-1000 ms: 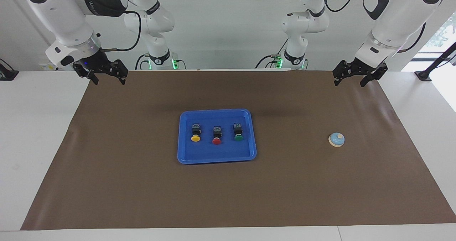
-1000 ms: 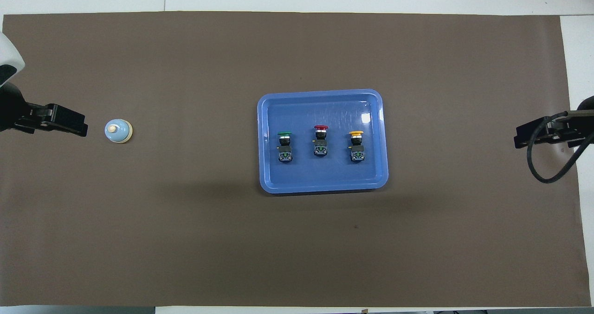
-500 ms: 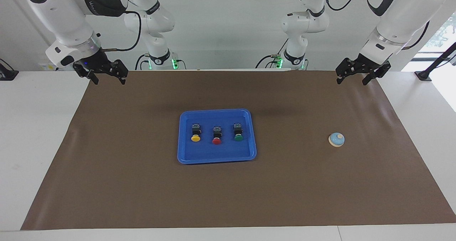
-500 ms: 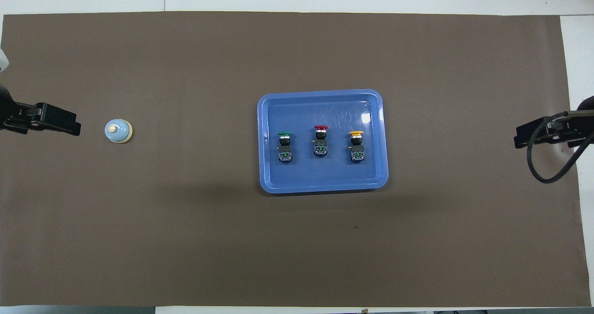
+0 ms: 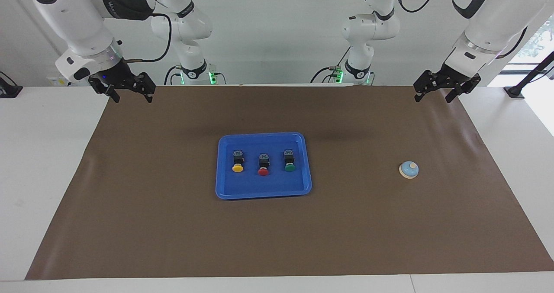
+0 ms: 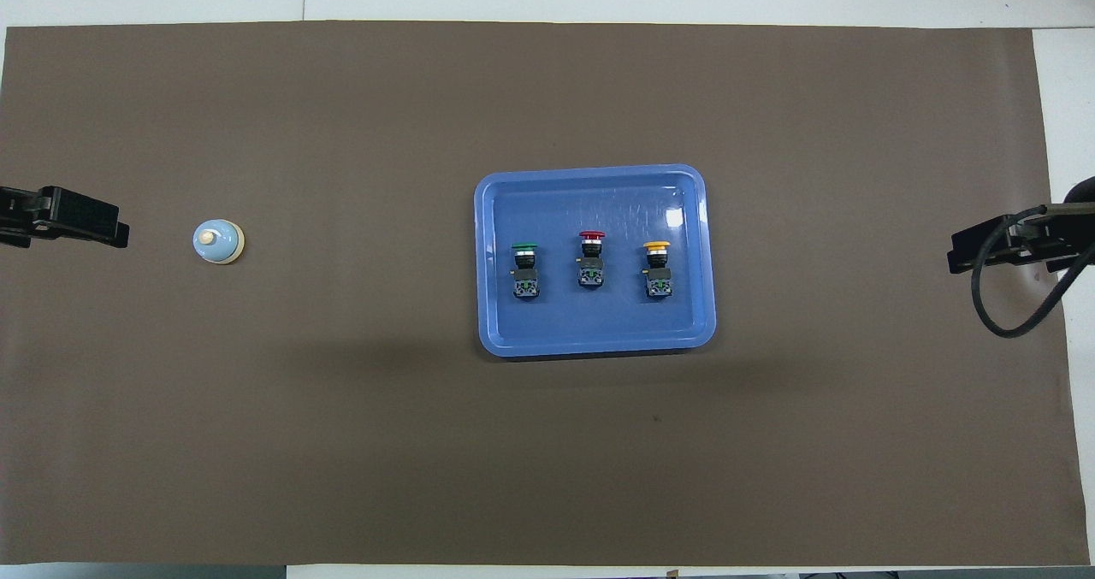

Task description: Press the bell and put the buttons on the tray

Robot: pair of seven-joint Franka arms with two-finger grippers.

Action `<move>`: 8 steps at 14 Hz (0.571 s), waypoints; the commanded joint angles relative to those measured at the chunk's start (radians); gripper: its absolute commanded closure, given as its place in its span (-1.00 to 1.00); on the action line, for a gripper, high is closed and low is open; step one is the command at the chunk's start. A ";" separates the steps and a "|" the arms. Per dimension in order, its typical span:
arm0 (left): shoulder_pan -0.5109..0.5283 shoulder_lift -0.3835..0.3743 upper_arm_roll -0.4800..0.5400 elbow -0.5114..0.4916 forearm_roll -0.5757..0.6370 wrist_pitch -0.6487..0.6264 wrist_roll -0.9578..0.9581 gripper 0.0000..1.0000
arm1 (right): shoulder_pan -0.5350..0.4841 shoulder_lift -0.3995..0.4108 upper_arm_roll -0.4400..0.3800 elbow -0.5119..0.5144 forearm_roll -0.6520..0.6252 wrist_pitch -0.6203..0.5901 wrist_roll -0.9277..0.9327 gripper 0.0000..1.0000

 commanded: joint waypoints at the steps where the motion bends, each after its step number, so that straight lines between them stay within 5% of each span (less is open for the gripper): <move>1: 0.013 -0.010 0.000 0.004 -0.008 0.021 0.000 -1.00 | -0.010 -0.004 0.007 -0.001 -0.001 -0.012 -0.021 -1.00; 8: 0.013 -0.010 0.000 -0.002 -0.006 0.022 0.005 -1.00 | -0.010 -0.004 0.007 -0.001 -0.001 -0.012 -0.021 -1.00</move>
